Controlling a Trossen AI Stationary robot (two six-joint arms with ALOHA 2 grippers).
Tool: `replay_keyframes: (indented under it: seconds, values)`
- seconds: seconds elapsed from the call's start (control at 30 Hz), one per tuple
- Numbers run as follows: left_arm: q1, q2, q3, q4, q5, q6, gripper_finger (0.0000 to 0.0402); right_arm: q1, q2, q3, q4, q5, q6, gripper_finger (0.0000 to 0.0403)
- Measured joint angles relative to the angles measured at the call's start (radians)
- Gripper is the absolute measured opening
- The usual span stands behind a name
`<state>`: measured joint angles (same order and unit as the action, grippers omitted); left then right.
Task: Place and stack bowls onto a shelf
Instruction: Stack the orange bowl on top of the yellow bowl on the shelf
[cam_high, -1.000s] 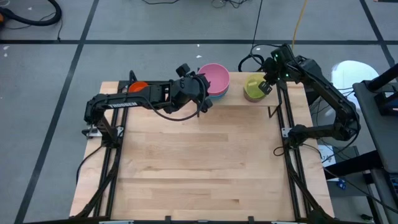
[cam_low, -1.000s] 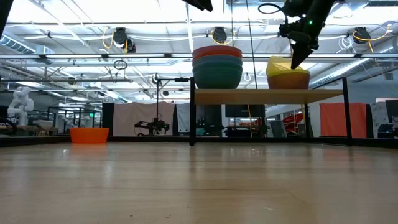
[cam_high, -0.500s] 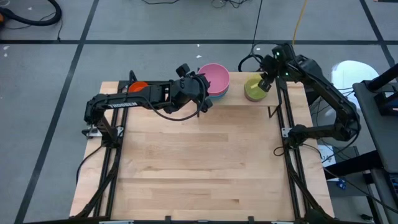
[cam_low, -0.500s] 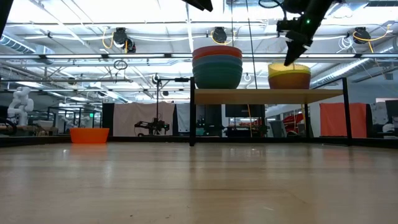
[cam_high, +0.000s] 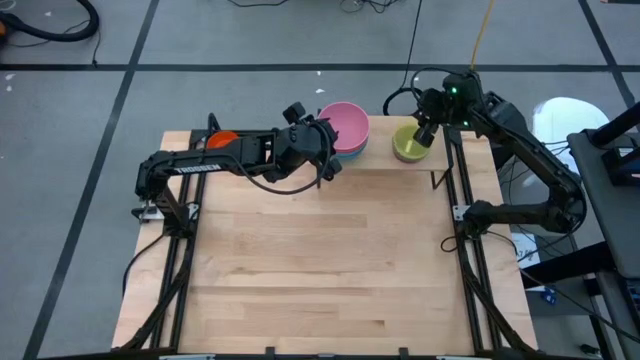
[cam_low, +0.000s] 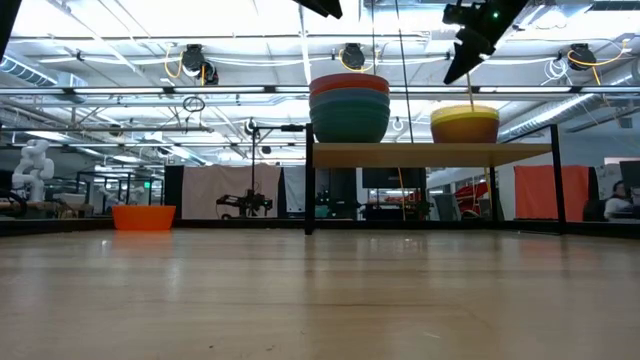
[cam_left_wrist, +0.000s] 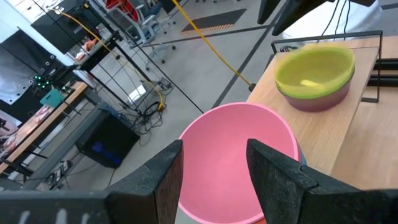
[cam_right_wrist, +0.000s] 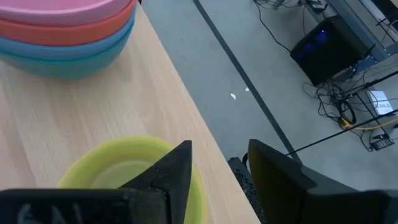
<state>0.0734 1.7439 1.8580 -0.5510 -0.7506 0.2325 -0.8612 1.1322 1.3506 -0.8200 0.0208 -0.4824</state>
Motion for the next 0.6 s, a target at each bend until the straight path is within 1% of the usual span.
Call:
replay_keyframes:
  seconds: [0.13,0.23,0.3,0.37,0.47,0.6]
  values:
    - [0.000,0.000,0.000,0.000,0.000,-0.002,0.0182,-0.001,0.009,0.000,0.000,0.000,0.002,0.0148]
    - [0.000,0.000,0.000,-0.009,-0.009,0.012,0.0182,-0.001,0.016,0.000,0.000,0.000,0.037,0.0147]
    - [0.005,0.000,0.000,-0.061,-0.060,0.027,0.0182,-0.001,0.017,0.000,0.000,0.000,0.052,0.0147]
    - [0.011,0.000,0.000,-0.146,-0.140,0.003,0.0182,0.000,0.014,0.000,0.000,0.000,0.049,0.0147]
    - [0.019,-0.005,0.000,-0.278,-0.241,-0.129,0.0182,0.000,0.007,0.000,-0.001,0.000,0.048,0.0146]
    - [0.047,-0.029,0.000,-0.448,-0.244,-0.477,0.0182,0.000,-0.009,0.000,-0.001,0.000,0.050,0.0146]
